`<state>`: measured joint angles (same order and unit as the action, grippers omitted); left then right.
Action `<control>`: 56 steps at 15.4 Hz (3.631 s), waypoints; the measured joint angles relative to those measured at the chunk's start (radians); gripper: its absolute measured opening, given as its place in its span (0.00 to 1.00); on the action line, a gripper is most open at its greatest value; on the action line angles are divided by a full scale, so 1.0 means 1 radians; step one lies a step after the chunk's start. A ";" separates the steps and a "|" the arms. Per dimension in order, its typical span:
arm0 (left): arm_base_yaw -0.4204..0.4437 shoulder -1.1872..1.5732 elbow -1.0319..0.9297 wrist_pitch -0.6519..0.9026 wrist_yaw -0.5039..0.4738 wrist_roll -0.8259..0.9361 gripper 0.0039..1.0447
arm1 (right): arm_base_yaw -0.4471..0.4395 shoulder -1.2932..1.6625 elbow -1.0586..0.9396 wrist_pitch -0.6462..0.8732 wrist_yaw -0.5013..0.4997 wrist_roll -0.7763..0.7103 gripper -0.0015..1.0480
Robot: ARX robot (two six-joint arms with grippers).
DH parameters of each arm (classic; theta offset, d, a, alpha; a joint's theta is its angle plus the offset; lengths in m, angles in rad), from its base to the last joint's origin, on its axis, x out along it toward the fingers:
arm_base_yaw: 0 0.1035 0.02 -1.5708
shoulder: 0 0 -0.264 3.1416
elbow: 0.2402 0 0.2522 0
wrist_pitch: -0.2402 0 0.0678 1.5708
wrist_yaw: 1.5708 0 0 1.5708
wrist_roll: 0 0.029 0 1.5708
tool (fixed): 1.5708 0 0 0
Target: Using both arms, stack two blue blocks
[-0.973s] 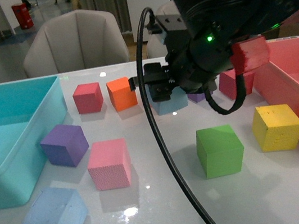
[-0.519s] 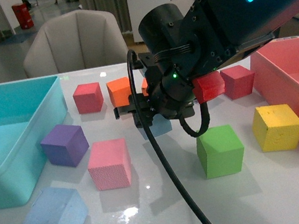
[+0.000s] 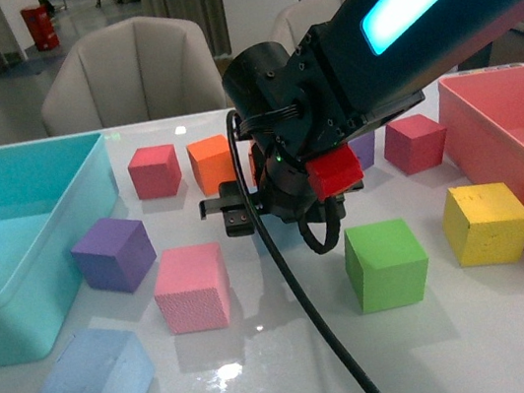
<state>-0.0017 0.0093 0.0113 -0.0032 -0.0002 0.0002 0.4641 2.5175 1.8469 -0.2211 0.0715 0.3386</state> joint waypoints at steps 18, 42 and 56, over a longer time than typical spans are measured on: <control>0.000 0.000 0.000 0.000 0.000 0.000 0.94 | -0.034 -1.131 -1.141 0.796 -0.006 -0.051 0.89; 0.000 0.000 0.000 0.000 0.000 0.000 0.94 | -0.464 -2.234 -1.836 0.505 -0.072 -0.333 0.02; 0.000 0.000 0.000 0.000 0.000 0.000 0.94 | -0.464 -2.513 -1.835 0.217 -0.072 -0.334 0.14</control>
<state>-0.0017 0.0090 0.0113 -0.0029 -0.0002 0.0002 -0.0002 0.0044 0.0116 -0.0036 -0.0002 0.0048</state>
